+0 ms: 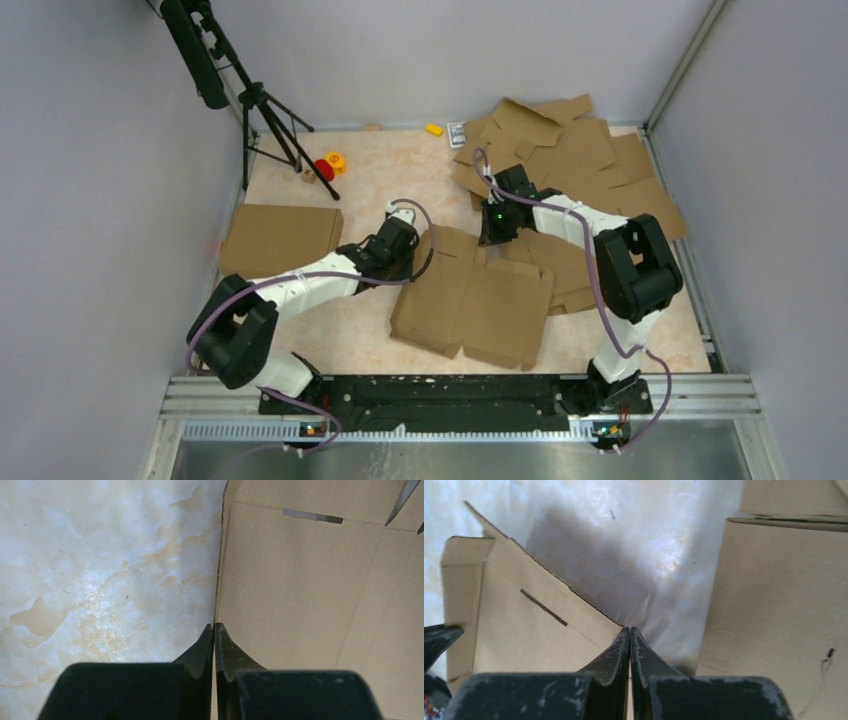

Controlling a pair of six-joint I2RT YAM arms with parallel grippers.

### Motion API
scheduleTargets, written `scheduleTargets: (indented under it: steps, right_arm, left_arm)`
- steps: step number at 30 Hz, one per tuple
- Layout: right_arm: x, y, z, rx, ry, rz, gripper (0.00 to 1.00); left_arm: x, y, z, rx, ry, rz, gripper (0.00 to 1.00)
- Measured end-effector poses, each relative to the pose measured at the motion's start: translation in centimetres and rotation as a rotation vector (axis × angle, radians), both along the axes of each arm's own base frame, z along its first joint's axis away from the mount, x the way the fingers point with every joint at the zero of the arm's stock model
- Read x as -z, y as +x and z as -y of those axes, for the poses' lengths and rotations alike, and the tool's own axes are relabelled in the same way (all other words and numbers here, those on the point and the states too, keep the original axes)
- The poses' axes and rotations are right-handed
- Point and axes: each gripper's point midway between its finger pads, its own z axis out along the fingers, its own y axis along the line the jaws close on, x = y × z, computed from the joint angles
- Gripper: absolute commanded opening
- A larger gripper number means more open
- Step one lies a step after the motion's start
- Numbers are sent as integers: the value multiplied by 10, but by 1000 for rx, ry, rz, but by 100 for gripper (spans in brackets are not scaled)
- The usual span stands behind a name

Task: Fold the paper box
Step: Fold the paper box at the center of the board.

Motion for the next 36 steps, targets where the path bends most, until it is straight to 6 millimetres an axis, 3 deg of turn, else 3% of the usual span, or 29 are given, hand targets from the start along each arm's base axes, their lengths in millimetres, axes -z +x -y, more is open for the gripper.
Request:
scheduleTargets:
  steps: [9,18,36]
  right_arm:
    - [-7,-30,-13,-71,111,-70,0]
    - [-3,-53,-8,-82,132,-106,0]
    - [8,-65,-18,-83,108,-81,0]
  left_arm:
    - [4,1,-7,-39,26,-3,0]
    - [4,1,-4,-63,8,-10,0]
    - [8,-1,0,-130,-33,-43,0]
